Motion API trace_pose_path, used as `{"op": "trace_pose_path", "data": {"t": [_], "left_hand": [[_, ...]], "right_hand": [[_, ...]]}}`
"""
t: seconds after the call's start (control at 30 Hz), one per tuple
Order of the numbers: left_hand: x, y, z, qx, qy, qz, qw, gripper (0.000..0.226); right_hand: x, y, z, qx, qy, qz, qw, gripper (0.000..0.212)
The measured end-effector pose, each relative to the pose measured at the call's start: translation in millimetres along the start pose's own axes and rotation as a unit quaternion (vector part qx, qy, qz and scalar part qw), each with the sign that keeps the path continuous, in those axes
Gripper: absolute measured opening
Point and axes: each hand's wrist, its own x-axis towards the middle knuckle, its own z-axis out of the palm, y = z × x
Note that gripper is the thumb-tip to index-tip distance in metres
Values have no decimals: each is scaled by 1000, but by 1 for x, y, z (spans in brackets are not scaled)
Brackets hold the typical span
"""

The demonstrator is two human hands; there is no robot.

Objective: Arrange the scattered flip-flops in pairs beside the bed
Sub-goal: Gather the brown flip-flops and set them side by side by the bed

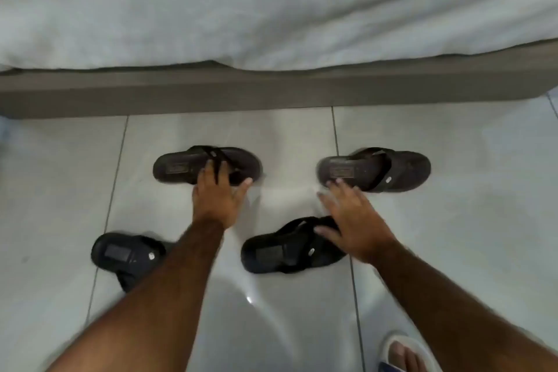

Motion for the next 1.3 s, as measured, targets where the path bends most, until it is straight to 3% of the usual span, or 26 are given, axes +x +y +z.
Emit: {"op": "trace_pose_path", "data": {"t": [0.1, 0.2, 0.33, 0.53, 0.73, 0.93, 1.1, 1.17, 1.23, 1.3], "left_hand": [[29, -13, 7, -12, -23, -73, 997, 84], [39, -17, 23, -4, -86, -89, 992, 88], [38, -13, 32, 27, -60, -88, 994, 95], [51, -5, 23, 17, -75, -86, 993, 87], [89, 56, 17, 36, -124, -54, 990, 82], [98, 149, 33, 73, -137, 23, 988, 78], [84, 200, 51, -35, -164, 149, 974, 77], [72, 204, 57, -65, -116, 158, 978, 71], [50, 199, 62, -47, -13, 155, 987, 61], [21, 193, 74, -44, 50, 188, 980, 49]], "right_hand": [[12, 41, -3, -21, 94, 171, 980, 73], [8, 80, -1, 3, 70, 262, 963, 75], [7, 93, 5, 71, 20, 269, 960, 84], [0, 91, 20, 98, 30, 260, 960, 81], [-2, 102, 21, 94, -19, 255, 962, 79], [-8, 102, 30, 97, -20, 256, 961, 81], [-8, 107, 14, 90, -48, 256, 961, 78], [-4, 109, -1, 78, 28, 270, 959, 71], [8, 109, -16, 61, 133, 297, 944, 65], [28, 108, -32, 53, 177, 277, 943, 60]]}}
